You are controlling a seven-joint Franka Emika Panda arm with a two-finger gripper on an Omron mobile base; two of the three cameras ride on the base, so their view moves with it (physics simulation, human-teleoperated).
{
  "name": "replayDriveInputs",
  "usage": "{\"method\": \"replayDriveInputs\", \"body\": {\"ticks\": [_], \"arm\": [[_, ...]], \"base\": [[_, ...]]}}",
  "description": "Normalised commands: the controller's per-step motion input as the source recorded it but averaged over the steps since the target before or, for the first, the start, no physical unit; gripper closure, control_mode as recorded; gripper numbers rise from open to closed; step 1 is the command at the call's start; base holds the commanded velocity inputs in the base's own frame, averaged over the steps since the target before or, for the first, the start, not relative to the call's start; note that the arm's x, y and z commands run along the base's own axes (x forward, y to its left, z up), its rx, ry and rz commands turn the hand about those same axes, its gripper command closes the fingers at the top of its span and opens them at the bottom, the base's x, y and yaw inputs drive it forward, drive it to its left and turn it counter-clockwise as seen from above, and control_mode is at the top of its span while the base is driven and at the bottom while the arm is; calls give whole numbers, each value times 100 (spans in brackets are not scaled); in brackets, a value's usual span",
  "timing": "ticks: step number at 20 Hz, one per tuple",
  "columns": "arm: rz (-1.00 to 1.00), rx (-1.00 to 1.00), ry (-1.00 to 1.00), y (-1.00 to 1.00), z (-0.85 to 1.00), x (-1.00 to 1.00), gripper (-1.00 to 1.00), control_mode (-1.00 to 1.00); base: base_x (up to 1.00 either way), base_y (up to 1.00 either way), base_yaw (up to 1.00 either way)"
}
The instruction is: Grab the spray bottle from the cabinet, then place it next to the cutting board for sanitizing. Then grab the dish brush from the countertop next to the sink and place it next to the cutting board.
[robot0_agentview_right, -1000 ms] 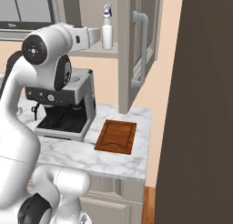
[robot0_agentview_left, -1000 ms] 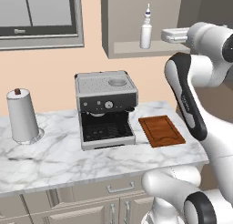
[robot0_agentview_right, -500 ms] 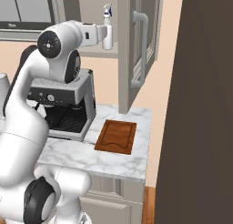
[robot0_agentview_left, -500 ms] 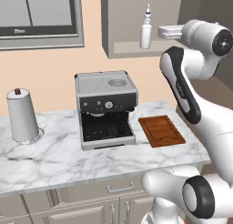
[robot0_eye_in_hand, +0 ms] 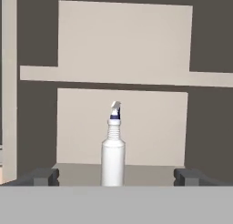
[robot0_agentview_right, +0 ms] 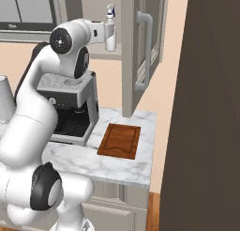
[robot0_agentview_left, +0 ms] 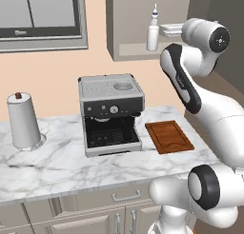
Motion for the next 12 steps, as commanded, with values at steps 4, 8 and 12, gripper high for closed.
{"method": "replayDriveInputs", "body": {"ticks": [4, 8, 12], "arm": [[0, 0, 0, 0, 0, 52, -100, -100], [0, 0, 0, 0, 0, 49, -100, -100], [0, 0, 0, 0, 0, 47, -100, -100]], "base": [[0, 0, 0], [0, 0, 0], [0, 0, 0]]}}
